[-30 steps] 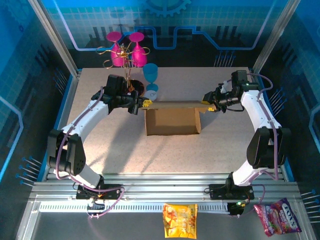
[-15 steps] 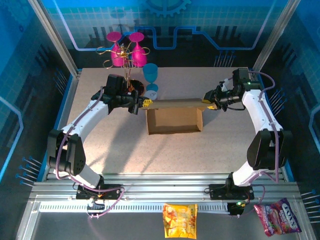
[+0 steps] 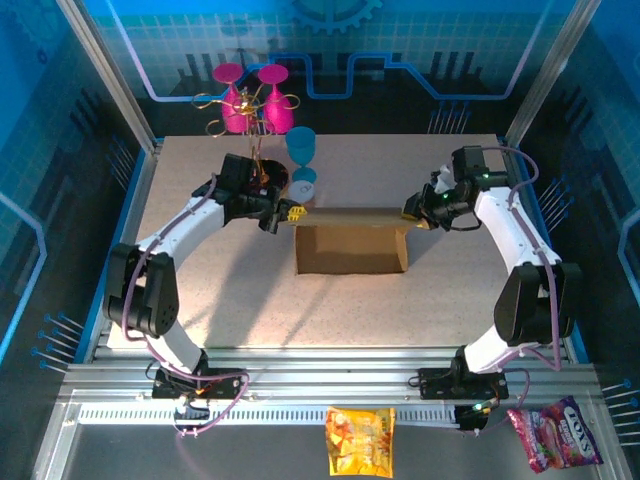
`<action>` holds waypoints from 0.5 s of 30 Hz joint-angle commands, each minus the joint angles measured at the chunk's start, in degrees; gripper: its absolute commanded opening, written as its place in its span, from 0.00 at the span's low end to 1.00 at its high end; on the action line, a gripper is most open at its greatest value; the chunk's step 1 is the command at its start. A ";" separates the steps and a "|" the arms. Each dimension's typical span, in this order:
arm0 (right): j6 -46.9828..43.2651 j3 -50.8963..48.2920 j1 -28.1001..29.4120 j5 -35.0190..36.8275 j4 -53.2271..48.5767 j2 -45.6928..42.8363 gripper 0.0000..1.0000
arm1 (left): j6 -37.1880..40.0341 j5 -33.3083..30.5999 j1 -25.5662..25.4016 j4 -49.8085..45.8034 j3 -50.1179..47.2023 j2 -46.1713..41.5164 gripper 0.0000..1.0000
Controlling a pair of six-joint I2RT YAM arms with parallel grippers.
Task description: Fold the paper box
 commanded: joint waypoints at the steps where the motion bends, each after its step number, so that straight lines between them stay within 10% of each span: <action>1: -2.14 -1.81 2.48 0.69 2.32 -0.99 0.25 | 5.30 -1.51 -0.71 -3.93 0.88 1.68 0.08; 15: -6.10 -6.26 4.91 7.03 3.24 -1.02 0.26 | 21.65 -7.50 -0.71 -19.17 4.73 5.70 0.35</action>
